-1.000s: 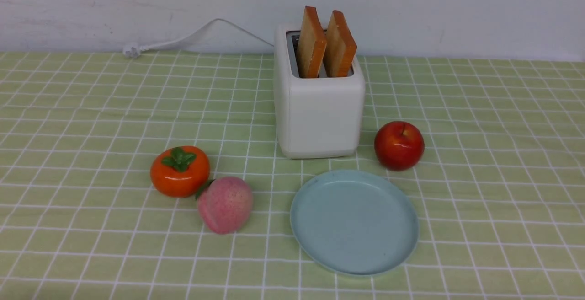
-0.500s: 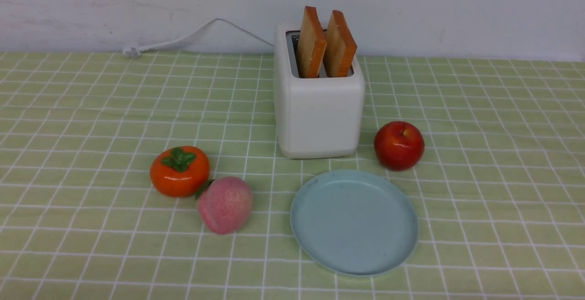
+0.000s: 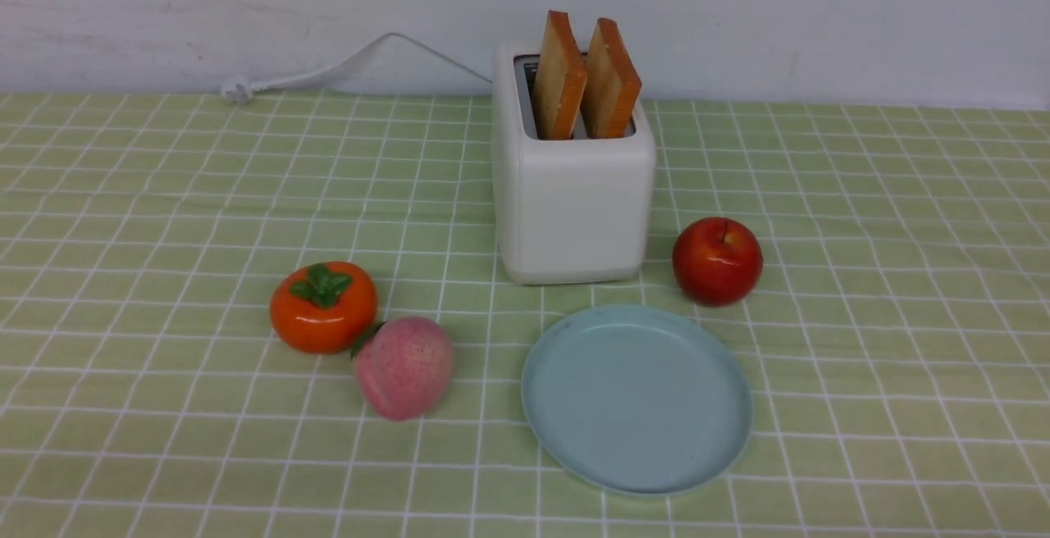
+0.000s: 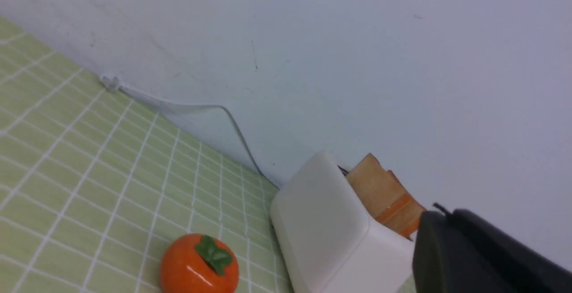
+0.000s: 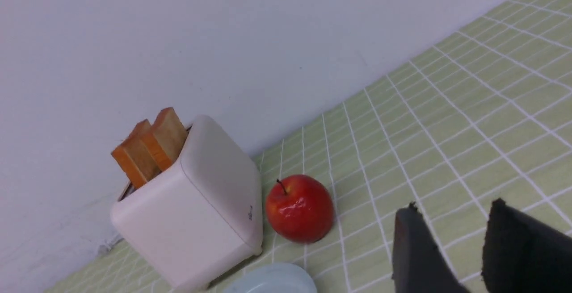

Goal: Take toasted bread from bread machine on green coffee tablecloth place on plate.
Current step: 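Reach for a toast slice standing in the toaster with the left gripper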

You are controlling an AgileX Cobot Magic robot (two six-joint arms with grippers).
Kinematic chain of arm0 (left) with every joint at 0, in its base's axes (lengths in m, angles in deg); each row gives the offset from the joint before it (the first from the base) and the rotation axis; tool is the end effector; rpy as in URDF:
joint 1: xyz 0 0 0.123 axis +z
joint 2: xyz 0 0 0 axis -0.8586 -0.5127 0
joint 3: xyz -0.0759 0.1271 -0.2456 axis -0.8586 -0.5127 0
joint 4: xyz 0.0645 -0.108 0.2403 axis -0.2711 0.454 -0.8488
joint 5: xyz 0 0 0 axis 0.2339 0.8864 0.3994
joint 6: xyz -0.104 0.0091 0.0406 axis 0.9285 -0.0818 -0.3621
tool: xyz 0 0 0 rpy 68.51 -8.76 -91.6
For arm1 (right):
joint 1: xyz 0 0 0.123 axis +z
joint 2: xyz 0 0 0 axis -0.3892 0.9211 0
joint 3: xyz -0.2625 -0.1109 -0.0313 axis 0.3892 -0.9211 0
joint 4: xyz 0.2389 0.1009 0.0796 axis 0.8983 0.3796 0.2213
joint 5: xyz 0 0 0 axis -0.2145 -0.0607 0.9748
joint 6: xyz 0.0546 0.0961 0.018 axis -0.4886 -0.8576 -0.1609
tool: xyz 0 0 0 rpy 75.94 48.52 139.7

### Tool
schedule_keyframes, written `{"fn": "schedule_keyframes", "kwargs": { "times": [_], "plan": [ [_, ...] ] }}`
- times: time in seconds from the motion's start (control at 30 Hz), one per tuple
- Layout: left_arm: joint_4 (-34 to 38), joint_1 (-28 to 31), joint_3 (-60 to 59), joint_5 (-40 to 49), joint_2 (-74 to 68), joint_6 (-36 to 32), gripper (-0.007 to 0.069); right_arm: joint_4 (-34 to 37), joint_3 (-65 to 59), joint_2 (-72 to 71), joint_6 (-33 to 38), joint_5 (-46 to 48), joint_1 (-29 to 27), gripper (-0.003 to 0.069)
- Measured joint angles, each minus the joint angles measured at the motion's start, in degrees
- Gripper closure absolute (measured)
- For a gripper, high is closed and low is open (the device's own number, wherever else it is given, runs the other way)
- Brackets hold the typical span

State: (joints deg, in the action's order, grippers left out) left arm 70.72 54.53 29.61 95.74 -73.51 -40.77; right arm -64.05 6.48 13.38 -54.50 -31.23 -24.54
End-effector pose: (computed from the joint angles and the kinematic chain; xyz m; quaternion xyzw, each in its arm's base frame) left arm 0.0899 -0.0122 0.2964 -0.1616 0.6369 -0.2750 0.7019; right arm 0.0945 0.0019 0.2077 0.2267 0.6649 0.2378 0.6708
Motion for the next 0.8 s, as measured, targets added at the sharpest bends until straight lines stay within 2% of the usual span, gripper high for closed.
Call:
{"fn": "schedule_keyframes", "kwargs": {
  "times": [0.1, 0.17, 0.23, 0.27, 0.3, 0.4, 0.5, 0.63, 0.67, 0.73, 0.77, 0.8],
  "plan": [
    [-0.8, 0.0, 3.3, -1.9, -7.0, -6.0, 0.0638, -0.9, 5.5, 1.9, 1.2, 7.0, 0.0, 0.0459],
    [-0.9, 0.0, 6.0, -2.7, -12.8, -8.8, 0.0638, -1.9, 11.0, 5.2, 4.9, 12.9, 0.0, 0.0484],
    [-1.0, -0.7, 10.0, -2.2, -19.6, -10.5, 0.0638, -2.4, 19.2, 10.2, 11.7, 20.0, 0.0, 0.0512],
    [-1.0, -0.9, 10.7, -2.1, -20.7, -10.6, 0.0638, -2.4, 19.8, 10.2, 12.9, 20.6, 0.0, 0.0514],
    [-1.0, -2.3, 13.2, -1.5, -24.3, -11.2, 0.0638, -2.2, 24.2, 12.9, 17.1, 24.8, 0.0, 0.0524],
    [-1.1, -6.8, 18.0, -1.3, -31.4, -12.4, 0.0638, -0.2, 31.9, 17.9, 23.9, 32.1, 0.0, 0.0535],
    [-1.1, -10.6, 20.9, -2.6, -36.5, -13.0, 0.0638, 1.9, 35.7, 20.4, 26.8, 34.3, 0.2, 0.0536],
    [-2.0, -20.5, 25.2, -10.3, -48.6, -13.3, 0.0638, 3.3, 38.8, 24.1, 28.9, 33.0, 4.9, 0.0536],
    [-2.2, -21.0, 25.3, -10.3, -49.1, -13.3, 0.0638, 3.3, 38.8, 24.2, 28.9, 32.9, 5.2, 0.0536],
    [-5.0, -27.2, 27.1, -17.8, -55.9, -13.3, 0.0638, 2.1, 38.9, 26.2, 29.5, 32.4, 8.7, 0.0536],
    [-5.2, -27.2, 27.3, -18.4, -56.5, -13.3, 0.0638, 2.1, 38.9, 26.3, 29.5, 32.4, 9.1, 0.0536],
    [-7.3, -30.3, 28.7, -23.3, -61.3, -13.3, 0.0638, 2.0, 38.9, 27.2, 29.6, 32.5, 10.0, 0.0536]
  ]
}}
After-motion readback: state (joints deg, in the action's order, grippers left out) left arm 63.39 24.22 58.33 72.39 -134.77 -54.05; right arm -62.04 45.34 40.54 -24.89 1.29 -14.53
